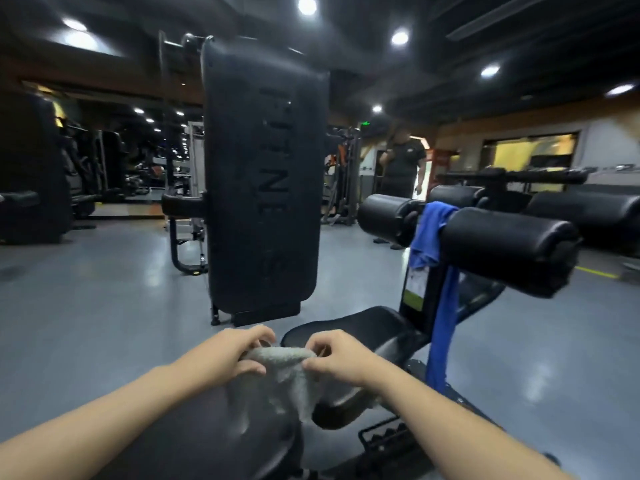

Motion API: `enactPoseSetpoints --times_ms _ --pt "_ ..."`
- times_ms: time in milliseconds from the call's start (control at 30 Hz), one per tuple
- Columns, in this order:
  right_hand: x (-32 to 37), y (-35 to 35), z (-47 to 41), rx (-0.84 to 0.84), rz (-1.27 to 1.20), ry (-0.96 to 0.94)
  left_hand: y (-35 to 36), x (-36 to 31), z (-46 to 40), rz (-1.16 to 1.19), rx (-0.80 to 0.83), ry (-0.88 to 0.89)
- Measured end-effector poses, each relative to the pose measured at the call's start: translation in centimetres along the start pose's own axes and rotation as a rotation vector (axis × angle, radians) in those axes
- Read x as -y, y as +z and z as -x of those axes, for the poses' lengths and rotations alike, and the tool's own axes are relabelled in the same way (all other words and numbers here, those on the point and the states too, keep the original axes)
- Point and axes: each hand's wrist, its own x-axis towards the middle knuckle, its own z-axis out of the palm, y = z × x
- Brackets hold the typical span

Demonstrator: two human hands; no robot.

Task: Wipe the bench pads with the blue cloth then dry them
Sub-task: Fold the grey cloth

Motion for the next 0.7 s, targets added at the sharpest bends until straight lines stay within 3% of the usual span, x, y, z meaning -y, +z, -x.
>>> enactPoseSetpoints --times_ms 367,700 --pt "-3.7 -18.0 5.9 -0.247 0.204 0.098 -3.8 -12.2 -14.2 0.111 -0.023 0.140" --pt "-5.6 -30.0 8.3 -0.467 0.335 0.098 -6.3 -21.0 -25.2 0.131 -0.210 0.264"
